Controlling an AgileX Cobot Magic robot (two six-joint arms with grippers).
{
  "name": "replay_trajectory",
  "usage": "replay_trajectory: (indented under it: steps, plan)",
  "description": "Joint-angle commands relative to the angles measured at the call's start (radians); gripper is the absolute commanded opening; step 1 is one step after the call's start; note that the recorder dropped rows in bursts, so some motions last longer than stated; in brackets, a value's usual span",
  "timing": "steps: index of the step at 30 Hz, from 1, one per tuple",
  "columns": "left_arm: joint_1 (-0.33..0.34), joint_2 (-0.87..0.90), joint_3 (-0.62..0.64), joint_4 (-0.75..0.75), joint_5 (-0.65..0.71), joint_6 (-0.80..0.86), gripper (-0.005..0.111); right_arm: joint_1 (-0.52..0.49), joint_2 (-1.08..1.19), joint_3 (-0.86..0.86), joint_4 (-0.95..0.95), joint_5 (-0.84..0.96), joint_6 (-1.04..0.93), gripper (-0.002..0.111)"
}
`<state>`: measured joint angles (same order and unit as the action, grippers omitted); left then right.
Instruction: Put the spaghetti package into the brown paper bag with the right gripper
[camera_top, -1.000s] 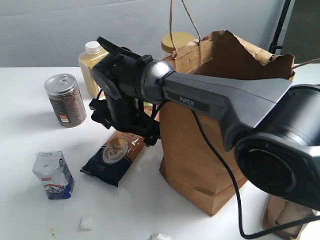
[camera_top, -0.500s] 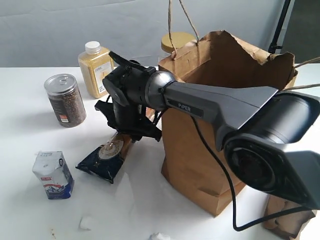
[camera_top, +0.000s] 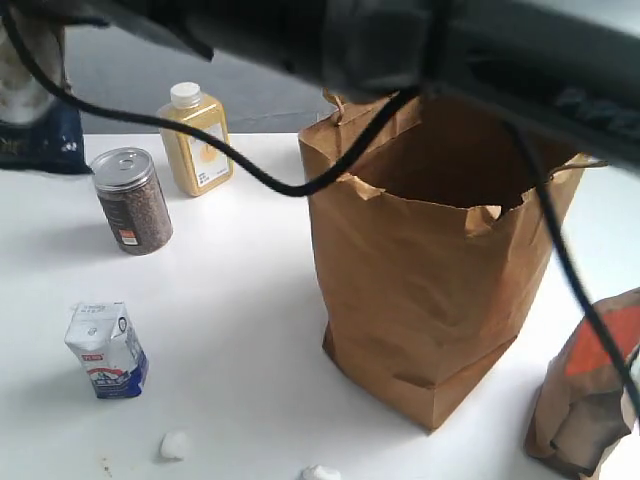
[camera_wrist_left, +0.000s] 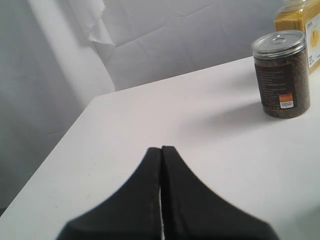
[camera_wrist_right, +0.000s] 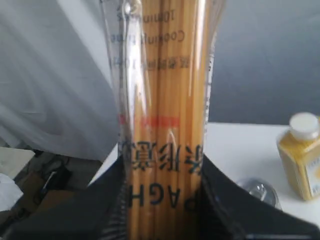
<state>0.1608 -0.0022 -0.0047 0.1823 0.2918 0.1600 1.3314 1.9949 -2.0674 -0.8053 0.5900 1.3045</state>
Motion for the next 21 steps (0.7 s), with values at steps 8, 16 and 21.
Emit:
replay_trajectory:
  steps: [8, 16, 21]
  plan:
    - [-0.002, 0.002, 0.005, -0.005, -0.003, -0.004, 0.000, 0.064, -0.299, 0.047, -0.096, 0.032, -0.404, 0.000]
    - [-0.002, 0.002, 0.005, -0.005, -0.003, -0.004, 0.000, 0.058, -0.547, 0.269, -0.138, 0.032, -0.550, 0.000]
    - [-0.002, 0.002, 0.005, -0.005, -0.003, -0.004, 0.000, -0.031, -0.690, 0.440, -0.118, 0.004, -0.549, 0.000]
